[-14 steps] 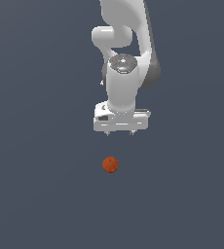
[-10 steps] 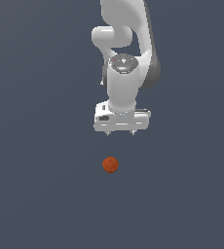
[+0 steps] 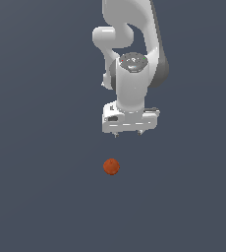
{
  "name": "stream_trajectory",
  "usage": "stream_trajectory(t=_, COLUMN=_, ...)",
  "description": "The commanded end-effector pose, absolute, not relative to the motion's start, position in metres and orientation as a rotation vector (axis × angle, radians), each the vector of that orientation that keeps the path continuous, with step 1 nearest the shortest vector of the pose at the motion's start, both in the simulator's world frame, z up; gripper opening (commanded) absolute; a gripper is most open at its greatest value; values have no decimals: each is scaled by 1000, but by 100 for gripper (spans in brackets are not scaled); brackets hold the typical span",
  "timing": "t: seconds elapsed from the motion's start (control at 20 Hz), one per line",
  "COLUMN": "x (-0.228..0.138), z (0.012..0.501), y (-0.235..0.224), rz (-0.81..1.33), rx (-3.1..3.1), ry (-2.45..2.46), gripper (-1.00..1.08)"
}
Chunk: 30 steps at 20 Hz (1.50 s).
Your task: Pick up the object and move it to a goal position.
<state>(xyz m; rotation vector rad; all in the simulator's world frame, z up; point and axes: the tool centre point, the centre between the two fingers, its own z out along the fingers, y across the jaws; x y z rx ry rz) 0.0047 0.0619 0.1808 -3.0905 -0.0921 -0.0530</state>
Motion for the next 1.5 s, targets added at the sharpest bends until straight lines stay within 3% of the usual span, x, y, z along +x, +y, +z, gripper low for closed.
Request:
stream_trajectory(t=0.0, x=5, z=181, y=61, rz=-52, rx=-3091, ry=-87, gripper=100)
stream_trajectory(t=0.6, x=18, z=170, y=52, rz=-38, rx=-3087, ry=144, gripper=100)
stream_trajectory(t=1.45, x=56, z=134, y=22, rz=-2, rx=-2977, ry=885, gripper=100)
